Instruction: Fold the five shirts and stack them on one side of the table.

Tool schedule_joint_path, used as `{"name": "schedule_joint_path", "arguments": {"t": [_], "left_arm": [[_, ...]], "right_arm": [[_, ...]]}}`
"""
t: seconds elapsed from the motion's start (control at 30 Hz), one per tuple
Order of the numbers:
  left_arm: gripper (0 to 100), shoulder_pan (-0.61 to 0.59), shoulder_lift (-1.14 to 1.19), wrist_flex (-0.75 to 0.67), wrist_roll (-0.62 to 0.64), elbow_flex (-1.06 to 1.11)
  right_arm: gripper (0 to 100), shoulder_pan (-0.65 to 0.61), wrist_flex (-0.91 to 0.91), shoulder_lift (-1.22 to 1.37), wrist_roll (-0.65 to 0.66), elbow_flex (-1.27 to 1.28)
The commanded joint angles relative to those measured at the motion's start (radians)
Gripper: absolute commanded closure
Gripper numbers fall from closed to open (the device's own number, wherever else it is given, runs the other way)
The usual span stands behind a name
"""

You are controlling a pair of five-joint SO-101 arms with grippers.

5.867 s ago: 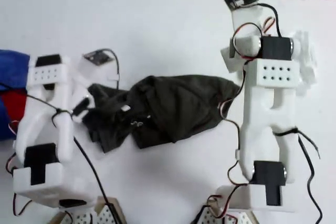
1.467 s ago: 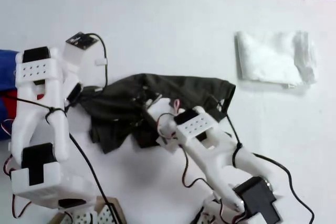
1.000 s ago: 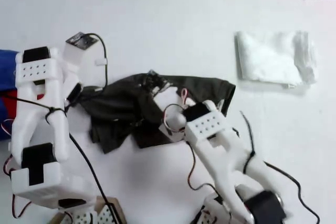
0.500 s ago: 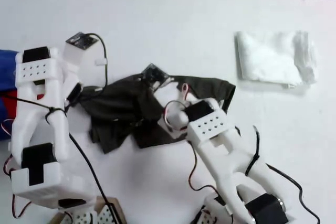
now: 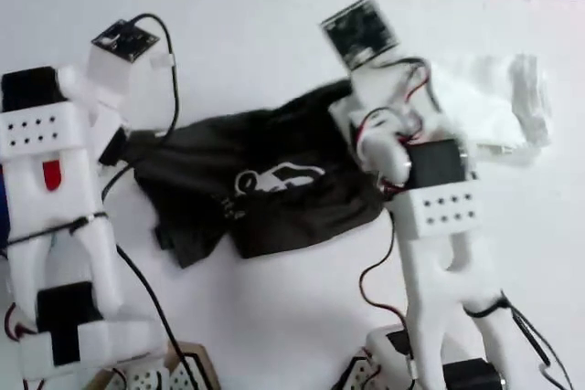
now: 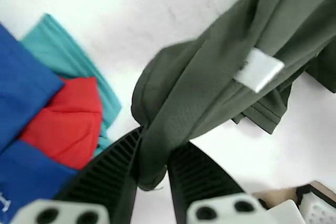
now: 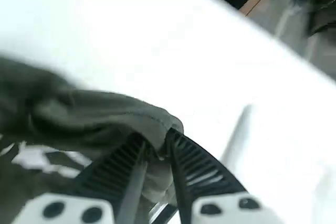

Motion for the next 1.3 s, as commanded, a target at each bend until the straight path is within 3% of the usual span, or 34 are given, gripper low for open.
{"name": "schedule_joint_path", "arguments": {"t": [0.0, 0.17, 0.47, 0.87, 1.03, 1.27], "left_arm": [[97, 0.02, -0.13, 0.021, -0.002, -0.045], [97, 0.034, -0.267, 0.021, 0.003, -0.041], [97, 0.15, -0.427, 0.023, 0.058, -0.042], [97, 0.149, -0.649, 0.011, 0.057, -0.054], [97, 0.147, -0.654, -0.002, 0.066, -0.239], [97, 0.08, -0.445, 0.023, 0.147, -0.53]], "right_arm": [[98.1, 0.059, 0.013, -0.048, -0.005, -0.166], [98.1, 0.136, 0.073, -0.041, -0.003, -0.41], [98.1, 0.147, 0.157, -0.044, 0.051, -0.652], [98.1, 0.229, 0.249, -0.048, 0.057, -0.885], [98.1, 0.229, 0.249, -0.039, 0.058, -0.907], [98.1, 0.231, 0.229, -0.021, 0.054, -0.905]]}}
